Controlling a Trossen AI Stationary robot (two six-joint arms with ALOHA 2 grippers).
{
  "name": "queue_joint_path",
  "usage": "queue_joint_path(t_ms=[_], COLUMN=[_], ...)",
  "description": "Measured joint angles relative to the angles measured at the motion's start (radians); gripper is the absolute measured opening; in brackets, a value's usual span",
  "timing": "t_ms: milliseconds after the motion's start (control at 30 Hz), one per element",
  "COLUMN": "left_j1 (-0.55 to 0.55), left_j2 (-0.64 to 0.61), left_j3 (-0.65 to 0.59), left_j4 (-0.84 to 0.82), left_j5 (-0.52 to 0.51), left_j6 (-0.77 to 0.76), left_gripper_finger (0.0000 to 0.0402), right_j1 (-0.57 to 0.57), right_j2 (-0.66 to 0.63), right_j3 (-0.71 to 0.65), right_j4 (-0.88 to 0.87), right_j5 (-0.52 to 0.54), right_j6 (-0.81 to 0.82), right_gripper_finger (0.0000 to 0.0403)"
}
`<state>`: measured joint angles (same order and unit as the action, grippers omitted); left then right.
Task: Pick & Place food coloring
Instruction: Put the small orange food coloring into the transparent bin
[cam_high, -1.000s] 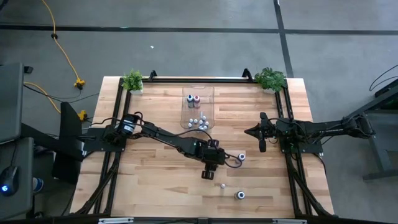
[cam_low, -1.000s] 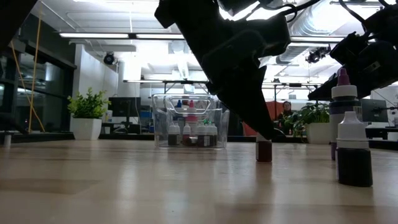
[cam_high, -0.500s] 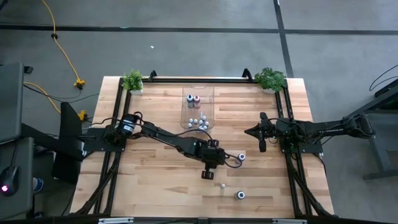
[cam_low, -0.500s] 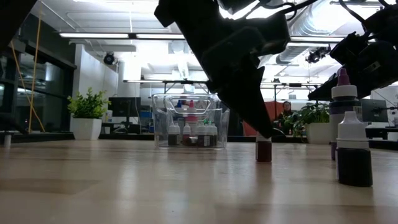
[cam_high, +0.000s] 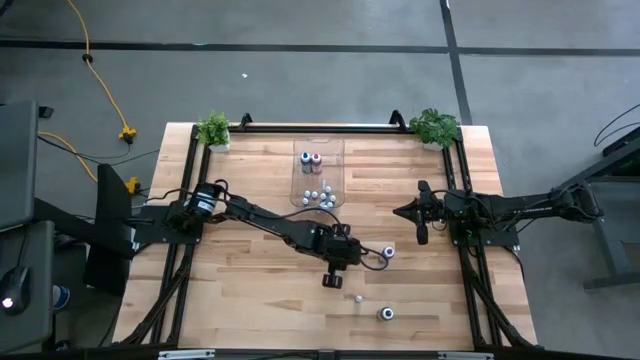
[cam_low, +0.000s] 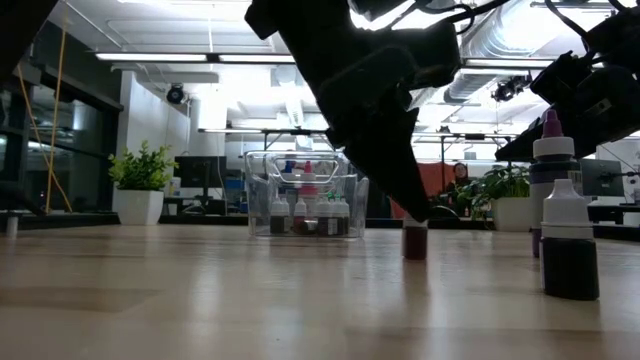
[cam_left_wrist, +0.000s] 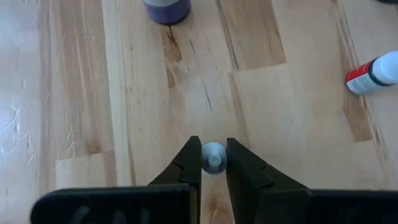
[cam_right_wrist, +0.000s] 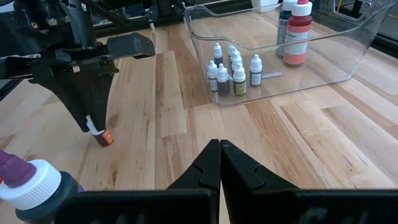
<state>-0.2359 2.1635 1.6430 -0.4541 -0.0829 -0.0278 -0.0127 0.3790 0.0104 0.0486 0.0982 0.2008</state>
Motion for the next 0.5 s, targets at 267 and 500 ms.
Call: queue_joint_path(t_ms=[267,500], left_j1=[-0.008,-0.038], left_j2=[-0.057,-0.113], left_j3=[-0.002,0.0], left_j4=[-0.076,-0.144], left_j5=[-0.005,-0.069], left_j6=[-0.007,0.01], left_gripper_finger=[0.0033,0.0033], right_j1=[0.0,0.0], right_j2=[0.001,0.002], right_j3=[0.0,0.0], right_j4=[0.001,0.0], right_j5=[0.0,0.0], right_j6=[0.0,0.0], right_gripper_finger=[0.0,0.0])
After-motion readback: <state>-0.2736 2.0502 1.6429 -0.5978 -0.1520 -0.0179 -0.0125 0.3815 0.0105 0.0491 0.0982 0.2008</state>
